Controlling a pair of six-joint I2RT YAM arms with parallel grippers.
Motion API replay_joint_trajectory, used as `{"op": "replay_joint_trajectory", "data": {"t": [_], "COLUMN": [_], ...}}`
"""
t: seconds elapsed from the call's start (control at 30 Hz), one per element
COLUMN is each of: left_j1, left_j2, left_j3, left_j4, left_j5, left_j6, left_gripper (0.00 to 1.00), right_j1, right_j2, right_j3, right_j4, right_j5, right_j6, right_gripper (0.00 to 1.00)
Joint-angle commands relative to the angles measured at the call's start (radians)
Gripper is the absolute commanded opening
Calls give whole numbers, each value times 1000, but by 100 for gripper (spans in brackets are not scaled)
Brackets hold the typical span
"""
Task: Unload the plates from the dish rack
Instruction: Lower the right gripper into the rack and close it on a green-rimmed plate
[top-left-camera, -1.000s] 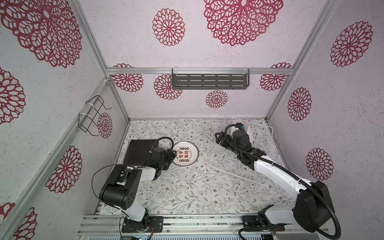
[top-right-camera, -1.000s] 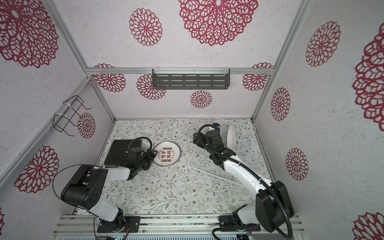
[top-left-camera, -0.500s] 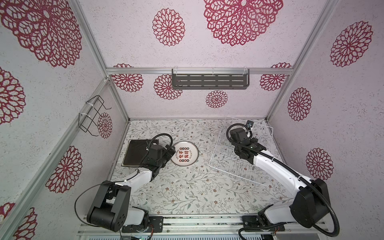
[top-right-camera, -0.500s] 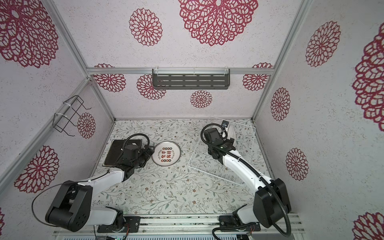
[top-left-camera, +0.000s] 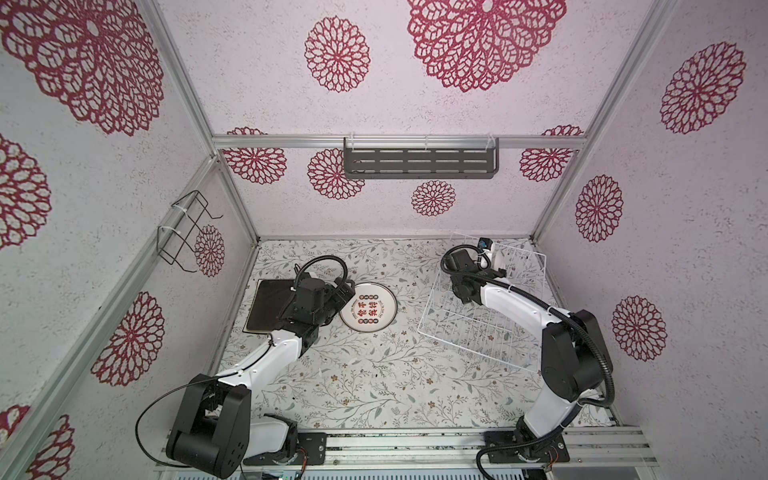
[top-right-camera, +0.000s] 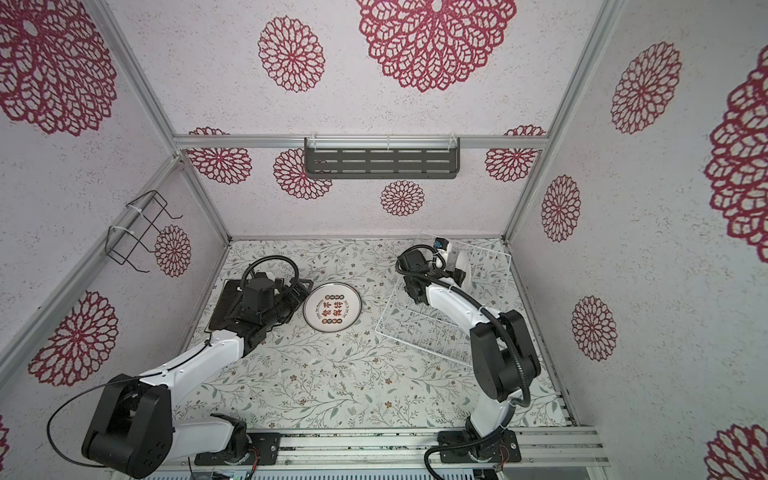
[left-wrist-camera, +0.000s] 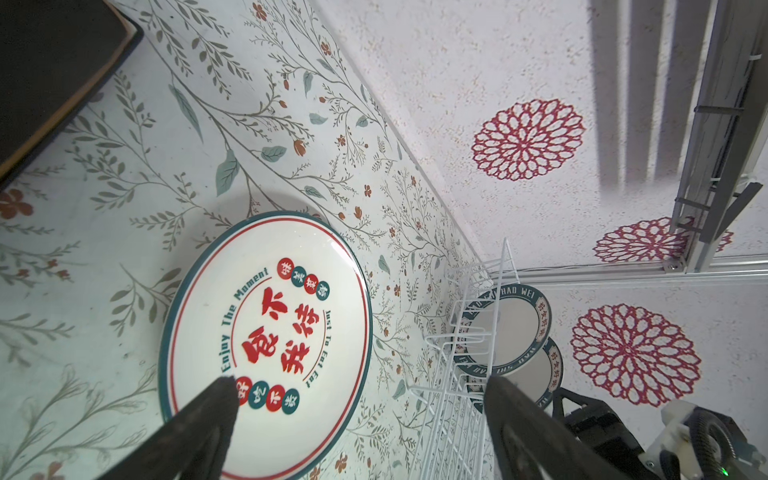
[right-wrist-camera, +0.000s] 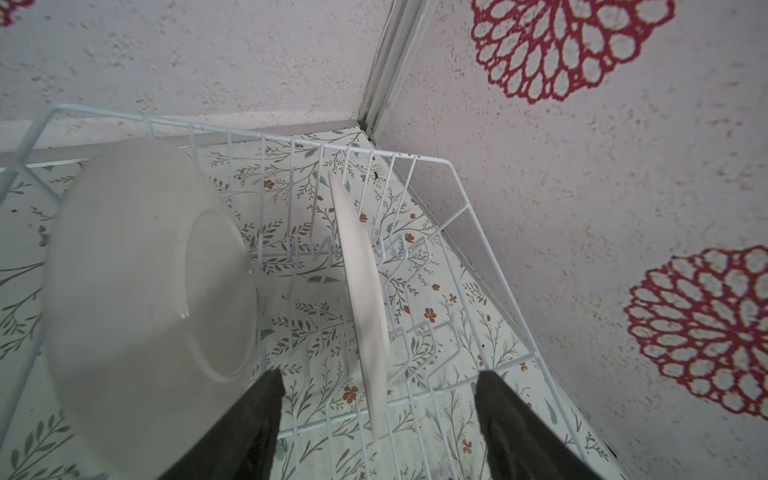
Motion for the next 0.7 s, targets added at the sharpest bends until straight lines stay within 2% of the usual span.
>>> {"op": "replay_joint_trajectory", "data": {"t": [0.0, 0.53, 0.67], "left_j1": [-8, -34, -36], "left_j2": [-7, 28, 28], "left_j3": [16, 40, 43], "left_j4": [-7, 16, 13], "left_j5": [13, 10, 9], "left_j6": [20, 21, 19], "left_gripper": [97, 96, 96], "right_j1": [-19, -90, -98], "right_j2": [13, 69, 86], "right_j3": [30, -39, -41], "right_j4": [-6, 121, 125], "right_j5": [49, -50, -42], "right_j6": [-21, -47, -38], "right_gripper": [71, 54, 46]}}
